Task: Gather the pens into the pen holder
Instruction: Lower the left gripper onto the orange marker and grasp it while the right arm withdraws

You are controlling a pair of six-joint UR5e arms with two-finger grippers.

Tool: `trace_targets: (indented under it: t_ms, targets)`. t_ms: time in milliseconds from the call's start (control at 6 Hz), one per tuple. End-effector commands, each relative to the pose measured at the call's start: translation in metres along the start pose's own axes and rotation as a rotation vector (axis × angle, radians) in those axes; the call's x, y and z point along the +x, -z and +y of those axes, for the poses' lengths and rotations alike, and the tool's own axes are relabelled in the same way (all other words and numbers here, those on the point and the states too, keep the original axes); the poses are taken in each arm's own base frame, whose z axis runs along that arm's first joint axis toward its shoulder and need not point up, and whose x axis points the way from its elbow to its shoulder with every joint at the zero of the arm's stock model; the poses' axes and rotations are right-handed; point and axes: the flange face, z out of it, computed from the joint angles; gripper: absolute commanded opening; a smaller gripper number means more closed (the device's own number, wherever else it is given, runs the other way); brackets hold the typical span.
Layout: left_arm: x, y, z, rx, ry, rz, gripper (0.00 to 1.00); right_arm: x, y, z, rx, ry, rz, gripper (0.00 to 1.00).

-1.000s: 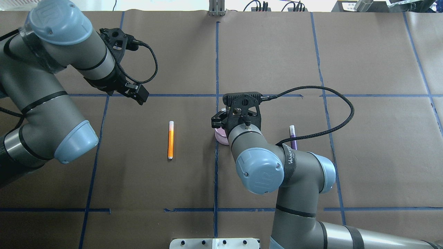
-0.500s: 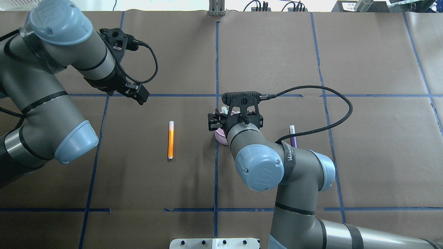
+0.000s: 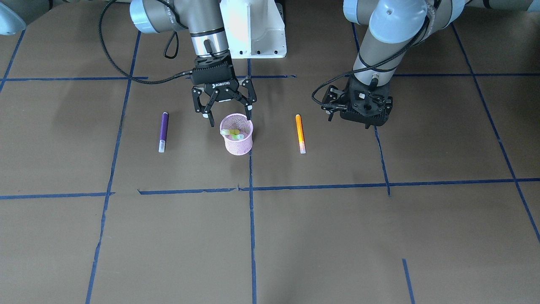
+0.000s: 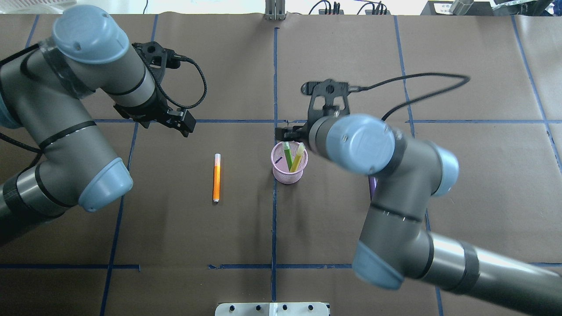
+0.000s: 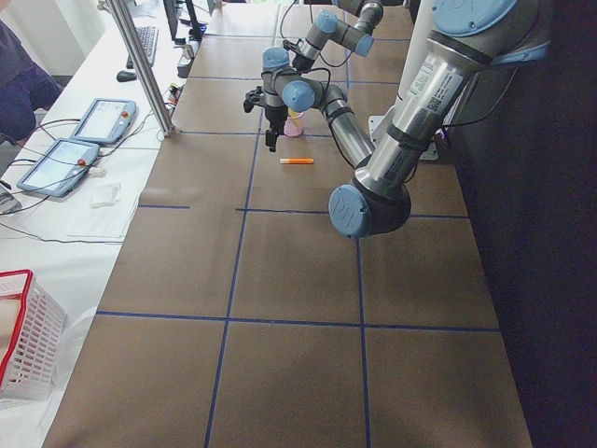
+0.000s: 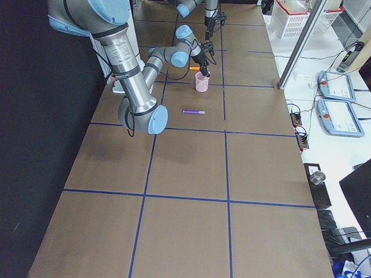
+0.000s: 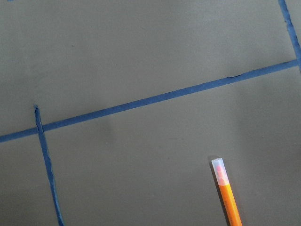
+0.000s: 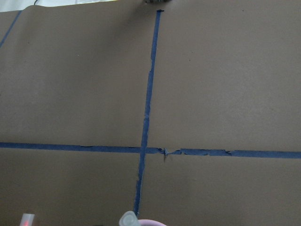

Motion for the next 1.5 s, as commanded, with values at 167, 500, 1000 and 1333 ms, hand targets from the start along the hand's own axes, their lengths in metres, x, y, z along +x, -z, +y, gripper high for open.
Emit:
trace_targets:
  t_ms: [167, 500, 1000, 1333]
  targets:
    - [0.042, -0.063, 0.002, 0.008, 0.154, 0.004, 1.00, 0.108, 0.037, -0.112, -0.270, 0.086, 0.068, 0.99]
    - [0.068, -0.112, 0.009, 0.031, 0.150, 0.001, 0.96, 0.202, 0.045, -0.136, -0.359, 0.159, 0.060, 0.99]
    - [0.079, -0.141, 0.020, 0.042, 0.150, 0.000, 0.74, 0.232, 0.040, -0.133, -0.375, 0.190, 0.078, 0.99]
    - [0.080, -0.145, 0.021, 0.040, 0.148, 0.004, 0.65, 0.233, 0.040, -0.132, -0.378, 0.188, 0.079, 1.00]
